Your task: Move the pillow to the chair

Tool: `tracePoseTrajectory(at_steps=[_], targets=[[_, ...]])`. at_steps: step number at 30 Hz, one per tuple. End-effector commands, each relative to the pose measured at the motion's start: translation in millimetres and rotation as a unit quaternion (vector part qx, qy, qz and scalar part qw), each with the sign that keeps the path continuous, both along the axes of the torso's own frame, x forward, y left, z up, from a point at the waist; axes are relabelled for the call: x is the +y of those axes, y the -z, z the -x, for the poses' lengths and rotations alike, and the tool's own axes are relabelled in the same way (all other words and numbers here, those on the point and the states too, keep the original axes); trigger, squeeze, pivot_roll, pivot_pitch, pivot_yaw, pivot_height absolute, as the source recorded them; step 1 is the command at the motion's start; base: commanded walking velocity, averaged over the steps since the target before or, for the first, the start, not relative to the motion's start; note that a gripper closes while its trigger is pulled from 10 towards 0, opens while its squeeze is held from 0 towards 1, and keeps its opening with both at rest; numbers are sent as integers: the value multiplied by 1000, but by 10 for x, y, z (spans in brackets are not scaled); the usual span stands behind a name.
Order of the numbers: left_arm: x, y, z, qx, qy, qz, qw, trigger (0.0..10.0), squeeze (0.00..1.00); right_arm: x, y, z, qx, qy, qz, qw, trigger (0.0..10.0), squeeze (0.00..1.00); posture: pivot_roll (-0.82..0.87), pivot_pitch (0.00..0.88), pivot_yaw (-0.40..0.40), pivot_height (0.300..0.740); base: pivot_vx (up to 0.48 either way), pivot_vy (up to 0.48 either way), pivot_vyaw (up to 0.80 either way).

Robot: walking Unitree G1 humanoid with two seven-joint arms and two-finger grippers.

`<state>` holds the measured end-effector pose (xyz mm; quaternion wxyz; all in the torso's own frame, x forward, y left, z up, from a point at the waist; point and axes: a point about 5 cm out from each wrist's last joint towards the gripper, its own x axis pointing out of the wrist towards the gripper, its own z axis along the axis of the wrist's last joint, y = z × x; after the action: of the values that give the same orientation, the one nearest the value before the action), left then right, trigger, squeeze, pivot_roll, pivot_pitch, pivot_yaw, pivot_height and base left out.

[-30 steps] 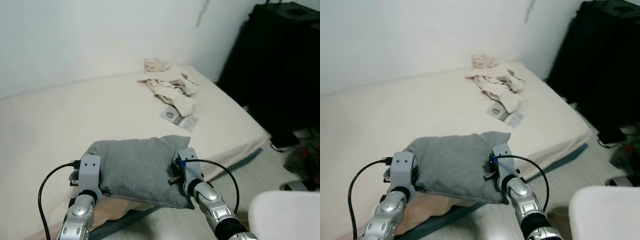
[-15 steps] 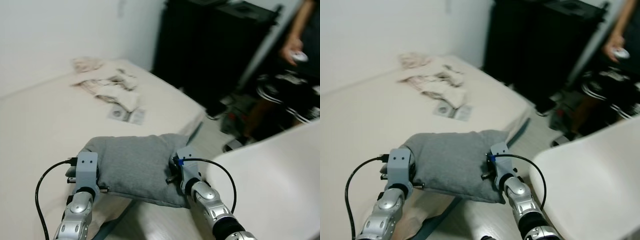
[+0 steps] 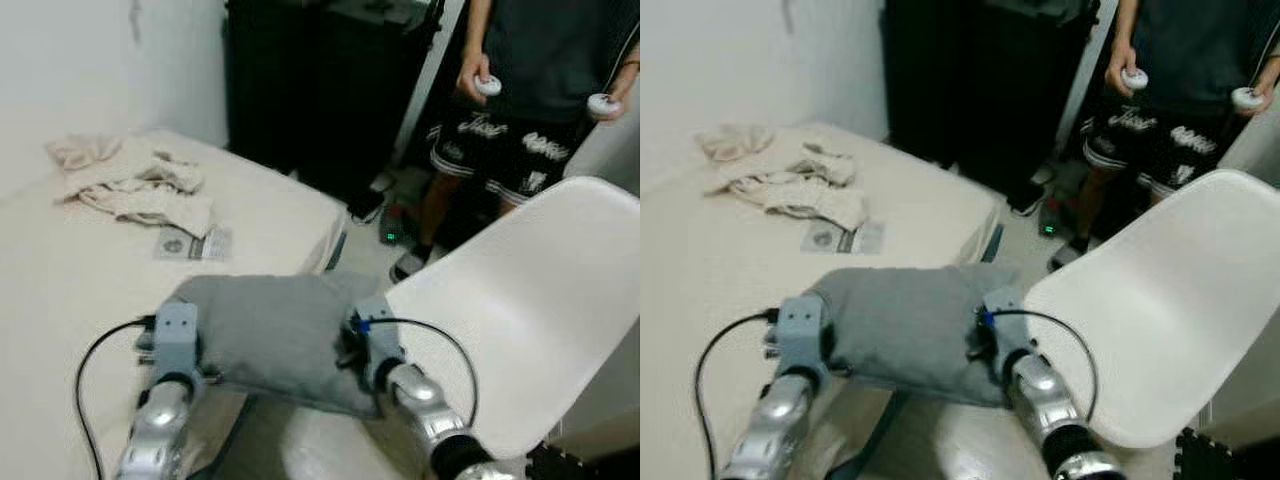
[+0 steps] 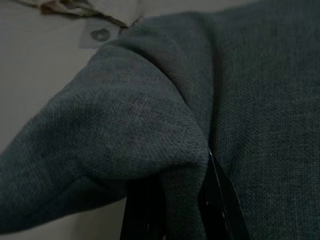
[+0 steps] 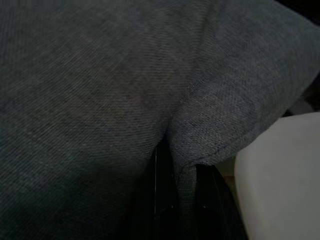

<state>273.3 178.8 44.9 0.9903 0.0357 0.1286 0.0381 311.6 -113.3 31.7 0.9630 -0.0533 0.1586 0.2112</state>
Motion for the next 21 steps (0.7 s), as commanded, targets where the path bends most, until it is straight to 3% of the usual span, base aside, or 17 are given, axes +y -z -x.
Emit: tracePoseTrajectory(at_steps=[1,8,21], targets=[[-76,7,6,0,19,-2,1000,10000,0,65,17,30,-1,-15,-4,1000,10000,0,50,89,-93,740,0,0,-800],[-73,0,-3,-1,21,-3,1000,10000,0,58,32,33,3,-12,-2,1000,10000,0,60,82,-80,740,0,0,-800],[-25,-62,-120,5,68,-32,997,10000,0,75,95,85,7,38,-26,999,10000,0,81,77,33,740,0,0,-800]])
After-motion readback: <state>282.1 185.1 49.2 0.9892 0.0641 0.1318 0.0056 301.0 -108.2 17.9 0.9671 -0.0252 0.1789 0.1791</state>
